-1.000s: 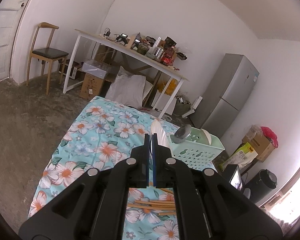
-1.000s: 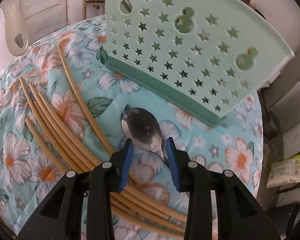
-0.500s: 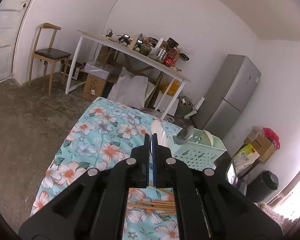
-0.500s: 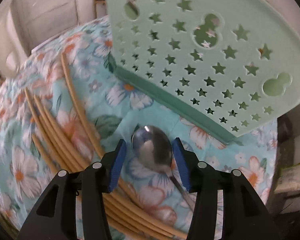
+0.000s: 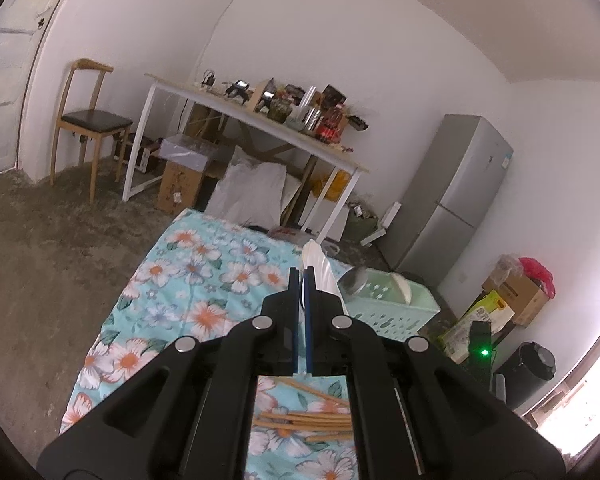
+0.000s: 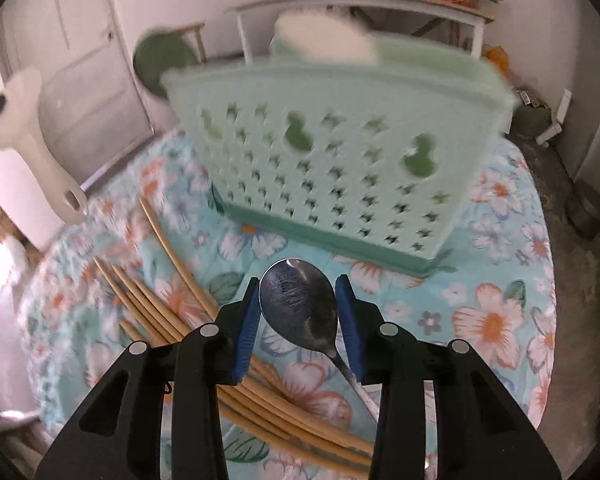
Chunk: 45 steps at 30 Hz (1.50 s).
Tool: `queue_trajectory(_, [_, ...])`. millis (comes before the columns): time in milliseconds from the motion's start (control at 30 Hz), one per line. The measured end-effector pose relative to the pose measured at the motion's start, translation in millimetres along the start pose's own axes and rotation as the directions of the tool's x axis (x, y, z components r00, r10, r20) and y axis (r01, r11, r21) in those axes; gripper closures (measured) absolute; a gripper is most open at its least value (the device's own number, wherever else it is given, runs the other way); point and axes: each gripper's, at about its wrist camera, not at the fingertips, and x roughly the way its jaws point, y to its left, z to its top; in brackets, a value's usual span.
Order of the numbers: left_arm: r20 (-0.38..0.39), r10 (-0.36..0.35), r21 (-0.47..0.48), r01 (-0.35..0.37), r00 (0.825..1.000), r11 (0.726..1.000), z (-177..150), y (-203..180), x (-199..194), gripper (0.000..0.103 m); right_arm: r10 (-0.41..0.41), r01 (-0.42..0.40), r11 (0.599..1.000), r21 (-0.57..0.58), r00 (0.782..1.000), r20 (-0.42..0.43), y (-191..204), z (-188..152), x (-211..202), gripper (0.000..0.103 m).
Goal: Organize utensils
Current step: 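Lower the spatula into the green holder and open the left tool while the right tool lifts the spoon, then lower the metal spoon into the green holder and open the right tool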
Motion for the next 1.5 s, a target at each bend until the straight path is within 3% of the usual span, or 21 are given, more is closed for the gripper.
queue_trajectory(367, [0.129, -0.054, 0.047, 0.049, 0.99, 0.998, 45, -39, -6, 0.102, 0.057, -0.088, 0.985, 0.151, 0.979, 0.197, -37, 1, -58, 0.067])
queue_trajectory(633, [0.13, 0.033, 0.188, -0.058, 0.991, 0.981, 58, -77, 35, 0.102, 0.078, -0.135, 0.973, 0.188, 0.957, 0.281, -46, -6, -78, 0.067])
queue_trajectory(800, [0.109, 0.117, 0.301, -0.145, 0.987, 0.943, 45, -96, 70, 0.102, 0.096, -0.169, 0.965, 0.199, 0.938, 0.332, -53, -4, -90, 0.067])
queue_trajectory(1000, [0.069, 0.167, 0.362, -0.181, 0.984, 0.914, 33, -106, 103, 0.101, 0.103, -0.19, 0.963, 0.191, 0.914, 0.392, -58, 0, -108, 0.067])
queue_trajectory(1033, [0.06, 0.166, 0.357, -0.176, 0.984, 0.917, 32, -106, 107, 0.094, 0.103, -0.192, 0.963, 0.19, 0.912, 0.397, -58, 0, -111, 0.067])
queue_trajectory(1067, [0.047, 0.159, 0.344, -0.165, 0.986, 0.924, 32, -104, 110, 0.075, 0.103, -0.194, 0.962, 0.19, 0.908, 0.405, -59, 0, -113, 0.067])
queue_trajectory(1133, [0.048, 0.147, 0.31, -0.155, 0.988, 0.938, 32, -101, 110, 0.057, 0.108, -0.204, 0.961, 0.188, 0.9, 0.422, -60, 3, -120, 0.067])
queue_trajectory(1300, [0.055, 0.127, 0.278, -0.137, 0.99, 0.951, 34, -95, 101, 0.051, 0.112, -0.207, 0.965, 0.161, 0.881, 0.46, -59, 15, -138, 0.067])
queue_trajectory(1500, [0.04, 0.14, 0.238, -0.145, 0.989, 0.96, 21, -77, 80, 0.039, 0.121, -0.206, 0.973, 0.1, 0.832, 0.541, -51, 48, -164, 0.067])
